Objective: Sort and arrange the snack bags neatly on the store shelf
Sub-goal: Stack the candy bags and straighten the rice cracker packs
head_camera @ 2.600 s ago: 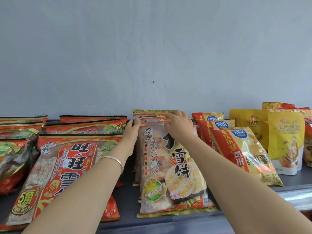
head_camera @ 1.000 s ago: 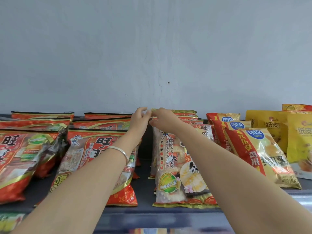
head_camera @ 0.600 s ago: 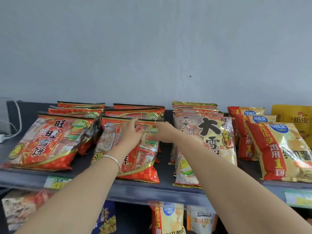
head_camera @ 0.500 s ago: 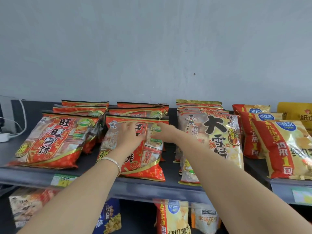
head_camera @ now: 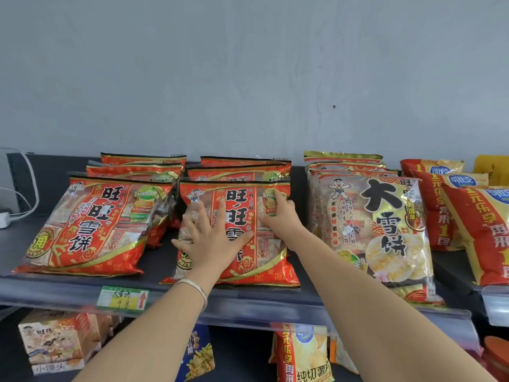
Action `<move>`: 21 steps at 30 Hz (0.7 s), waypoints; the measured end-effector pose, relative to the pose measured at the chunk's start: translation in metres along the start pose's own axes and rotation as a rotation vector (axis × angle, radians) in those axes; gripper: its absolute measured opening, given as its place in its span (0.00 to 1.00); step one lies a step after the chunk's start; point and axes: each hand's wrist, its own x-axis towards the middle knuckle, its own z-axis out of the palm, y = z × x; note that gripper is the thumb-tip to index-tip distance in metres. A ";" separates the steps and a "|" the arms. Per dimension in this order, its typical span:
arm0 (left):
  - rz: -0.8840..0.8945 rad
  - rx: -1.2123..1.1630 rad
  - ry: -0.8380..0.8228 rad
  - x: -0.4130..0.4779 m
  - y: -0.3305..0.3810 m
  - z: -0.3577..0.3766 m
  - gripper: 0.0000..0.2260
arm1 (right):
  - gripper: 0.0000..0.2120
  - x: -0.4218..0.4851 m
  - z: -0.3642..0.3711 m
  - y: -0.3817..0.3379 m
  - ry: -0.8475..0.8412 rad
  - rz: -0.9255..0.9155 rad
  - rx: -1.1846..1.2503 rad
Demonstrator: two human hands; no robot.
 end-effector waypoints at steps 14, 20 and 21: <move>0.130 0.035 -0.031 0.003 -0.005 -0.011 0.36 | 0.26 -0.012 -0.008 -0.017 0.096 -0.132 -0.590; 0.190 -0.078 0.098 0.018 -0.015 -0.035 0.30 | 0.23 -0.006 0.007 -0.037 0.117 -0.211 -0.695; 0.186 -0.081 0.089 0.023 -0.019 -0.038 0.30 | 0.23 -0.004 0.010 -0.040 0.113 -0.214 -0.706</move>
